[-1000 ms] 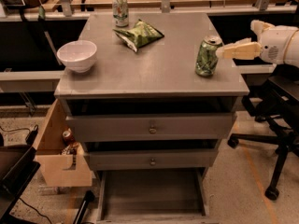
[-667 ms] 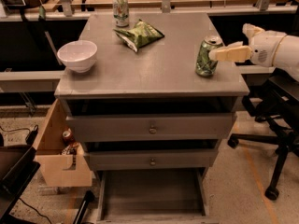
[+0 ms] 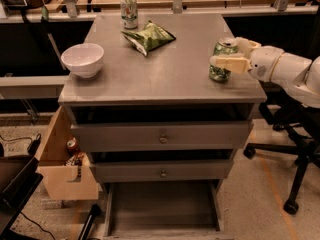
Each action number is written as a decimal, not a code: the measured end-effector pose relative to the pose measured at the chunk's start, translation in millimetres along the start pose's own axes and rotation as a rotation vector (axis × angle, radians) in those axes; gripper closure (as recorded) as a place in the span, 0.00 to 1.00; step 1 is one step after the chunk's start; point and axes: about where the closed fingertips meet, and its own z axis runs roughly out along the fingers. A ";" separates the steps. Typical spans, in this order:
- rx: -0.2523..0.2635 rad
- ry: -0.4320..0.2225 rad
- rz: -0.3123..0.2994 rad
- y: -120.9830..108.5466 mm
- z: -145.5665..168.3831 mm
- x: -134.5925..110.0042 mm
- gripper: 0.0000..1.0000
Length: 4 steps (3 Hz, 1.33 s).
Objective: Move green can near white bowl
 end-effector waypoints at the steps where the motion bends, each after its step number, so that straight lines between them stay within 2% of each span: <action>1: -0.003 0.001 -0.001 1.5 2.0 -0.7 0.48; 3: -0.022 0.001 -0.004 7.1 10.1 -3.4 1.00; 4: -0.091 0.011 -0.042 22.3 29.4 -21.5 1.00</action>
Offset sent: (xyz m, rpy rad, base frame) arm 0.0003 0.0025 0.0005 -0.0012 0.0004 0.0033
